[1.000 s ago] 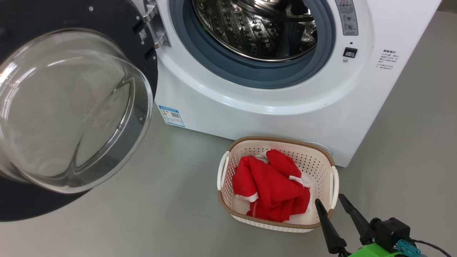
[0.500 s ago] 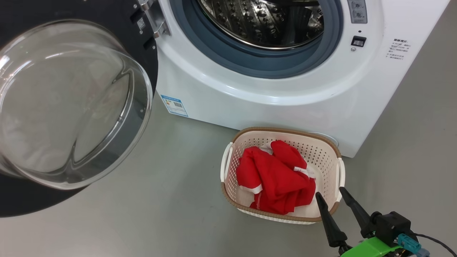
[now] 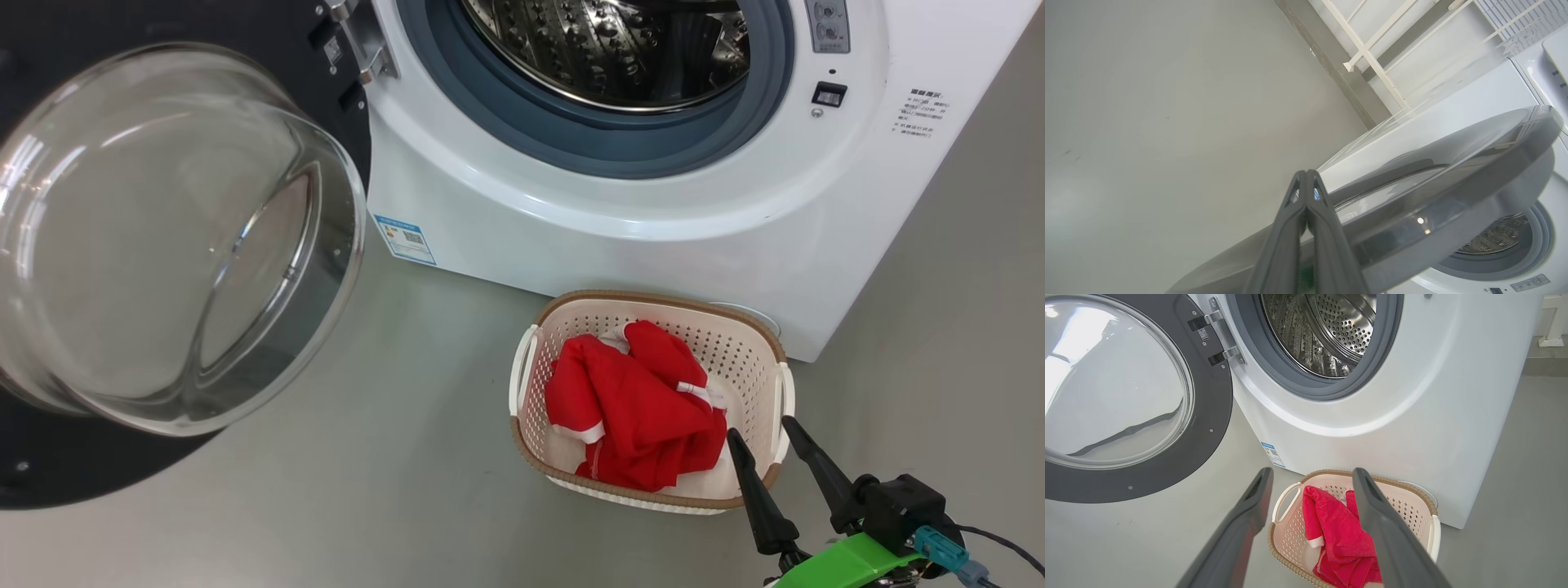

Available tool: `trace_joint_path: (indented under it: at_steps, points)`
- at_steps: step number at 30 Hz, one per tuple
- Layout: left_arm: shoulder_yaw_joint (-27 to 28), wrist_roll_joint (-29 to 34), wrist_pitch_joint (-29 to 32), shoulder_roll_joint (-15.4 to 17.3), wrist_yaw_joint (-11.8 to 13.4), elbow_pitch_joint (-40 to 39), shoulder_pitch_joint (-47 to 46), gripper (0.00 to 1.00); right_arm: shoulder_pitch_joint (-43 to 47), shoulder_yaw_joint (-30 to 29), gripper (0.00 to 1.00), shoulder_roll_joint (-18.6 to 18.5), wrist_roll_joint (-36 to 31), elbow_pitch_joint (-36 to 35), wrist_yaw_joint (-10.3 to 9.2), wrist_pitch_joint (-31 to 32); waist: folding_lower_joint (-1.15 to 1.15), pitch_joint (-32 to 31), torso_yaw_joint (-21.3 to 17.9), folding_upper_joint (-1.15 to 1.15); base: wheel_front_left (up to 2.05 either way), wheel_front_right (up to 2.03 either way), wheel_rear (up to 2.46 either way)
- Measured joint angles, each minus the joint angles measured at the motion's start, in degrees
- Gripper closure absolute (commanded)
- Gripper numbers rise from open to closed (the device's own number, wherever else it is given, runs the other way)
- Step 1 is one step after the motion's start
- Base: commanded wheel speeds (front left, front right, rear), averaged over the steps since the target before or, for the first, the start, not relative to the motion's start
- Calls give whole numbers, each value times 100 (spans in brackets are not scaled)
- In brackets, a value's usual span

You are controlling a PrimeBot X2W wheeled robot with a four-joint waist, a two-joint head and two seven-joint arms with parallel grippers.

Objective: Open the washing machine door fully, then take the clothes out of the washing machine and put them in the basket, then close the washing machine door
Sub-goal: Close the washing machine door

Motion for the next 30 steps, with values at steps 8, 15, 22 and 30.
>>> trace_joint_path:
  at_steps: [8, 15, 22, 30]
  points:
    - [-236, -378, 509, 12, 1, -681, 456, 100, 2, -34, 0, -2, -147, -52, 0, 0, 0, -157, -19, 0, 0, 0, 0]
    - [-415, -705, 891, 10, 1, -1283, 954, 100, 55, -96, 0, -12, -240, -146, 0, 0, 0, -361, -81, 0, 0, 0, 0]
    - [-463, -1053, 1133, 12, 1, -1781, 1363, 100, 259, -222, 0, -3, -409, -324, 0, 0, 0, -561, -175, 0, 0, 0, 0]
    - [-552, -1383, 1308, 15, 1, -2304, 1814, 100, 403, -287, 0, 22, -593, -464, 0, 0, 0, -703, -342, 0, 0, 0, 0]
